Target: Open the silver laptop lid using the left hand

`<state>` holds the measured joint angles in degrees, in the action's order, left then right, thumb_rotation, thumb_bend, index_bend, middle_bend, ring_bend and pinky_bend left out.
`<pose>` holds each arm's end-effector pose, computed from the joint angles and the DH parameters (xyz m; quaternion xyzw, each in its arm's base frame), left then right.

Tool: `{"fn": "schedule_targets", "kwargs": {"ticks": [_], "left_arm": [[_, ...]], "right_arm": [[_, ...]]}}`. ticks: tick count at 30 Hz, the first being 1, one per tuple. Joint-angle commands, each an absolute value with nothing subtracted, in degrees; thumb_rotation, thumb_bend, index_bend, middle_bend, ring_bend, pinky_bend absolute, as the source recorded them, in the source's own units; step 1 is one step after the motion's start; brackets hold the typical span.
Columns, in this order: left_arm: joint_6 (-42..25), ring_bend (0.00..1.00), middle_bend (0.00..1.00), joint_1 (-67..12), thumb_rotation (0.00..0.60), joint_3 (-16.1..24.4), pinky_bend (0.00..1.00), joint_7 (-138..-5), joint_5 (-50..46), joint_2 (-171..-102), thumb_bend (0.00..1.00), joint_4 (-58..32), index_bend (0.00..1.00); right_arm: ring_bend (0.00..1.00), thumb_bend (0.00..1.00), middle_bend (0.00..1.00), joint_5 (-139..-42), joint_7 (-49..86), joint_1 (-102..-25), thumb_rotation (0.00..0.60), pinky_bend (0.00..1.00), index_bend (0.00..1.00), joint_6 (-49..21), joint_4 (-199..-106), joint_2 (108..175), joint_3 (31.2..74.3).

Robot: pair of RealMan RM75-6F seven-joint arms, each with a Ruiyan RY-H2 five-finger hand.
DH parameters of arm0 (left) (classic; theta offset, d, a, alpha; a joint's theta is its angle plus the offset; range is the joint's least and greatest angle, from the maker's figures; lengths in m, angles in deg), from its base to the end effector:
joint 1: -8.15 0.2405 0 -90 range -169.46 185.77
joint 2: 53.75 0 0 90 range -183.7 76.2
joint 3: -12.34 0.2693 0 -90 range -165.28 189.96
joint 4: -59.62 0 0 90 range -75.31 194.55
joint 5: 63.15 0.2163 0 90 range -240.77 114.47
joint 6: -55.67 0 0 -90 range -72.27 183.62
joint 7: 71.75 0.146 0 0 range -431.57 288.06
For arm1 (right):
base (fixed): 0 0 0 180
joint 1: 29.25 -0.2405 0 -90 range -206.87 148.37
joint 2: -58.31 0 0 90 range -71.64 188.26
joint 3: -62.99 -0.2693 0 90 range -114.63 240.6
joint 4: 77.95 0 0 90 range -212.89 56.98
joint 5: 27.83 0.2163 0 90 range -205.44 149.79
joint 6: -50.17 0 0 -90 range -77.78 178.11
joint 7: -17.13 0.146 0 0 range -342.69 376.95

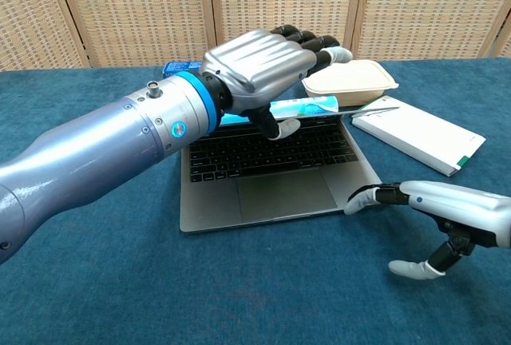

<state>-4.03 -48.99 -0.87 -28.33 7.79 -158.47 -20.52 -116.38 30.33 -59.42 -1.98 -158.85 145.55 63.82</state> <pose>-0.0041 0.3375 -0.0869 -0.8081 -0.1195 -0.4267 0.3880 -0.2337 -0.2641 -0.0469 0.7406 -0.5054 0.3577 0.2611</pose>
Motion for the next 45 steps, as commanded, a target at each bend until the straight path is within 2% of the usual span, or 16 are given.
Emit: {"fn": "schedule_targets", "kwargs": {"ticks": [1,28,45], "left_arm": [[-4.06,0.0,0.0,-49.03,0.6,-1.04,0.0,-28.41,7.67,-158.37,0.4,-20.5,0.05],[-3.53,0.0,0.0,-51.4,0.6,-6.62,0.0,-26.5,1.82,-152.56,0.39,-17.29,0.05],[-1.82,0.0,0.0,-52.8,0.6,-7.77,0.0,-24.72,-5.82,-150.83,0.38,-8.67,0.05]], "right_arm": [[0.0,0.38,0.11,-116.2,30.21,-59.55,0.6,0.0,0.17,-1.8,-158.74,145.62,63.98],[0.0,0.37,0.11,-114.53,29.0,-60.47,0.6,0.0,0.17,-1.39,-158.93,145.93,64.68],[0.0,0.37,0.11,-113.92,28.46,-61.0,0.6,0.0,0.17,-1.18,-159.12,146.11,64.85]]}}
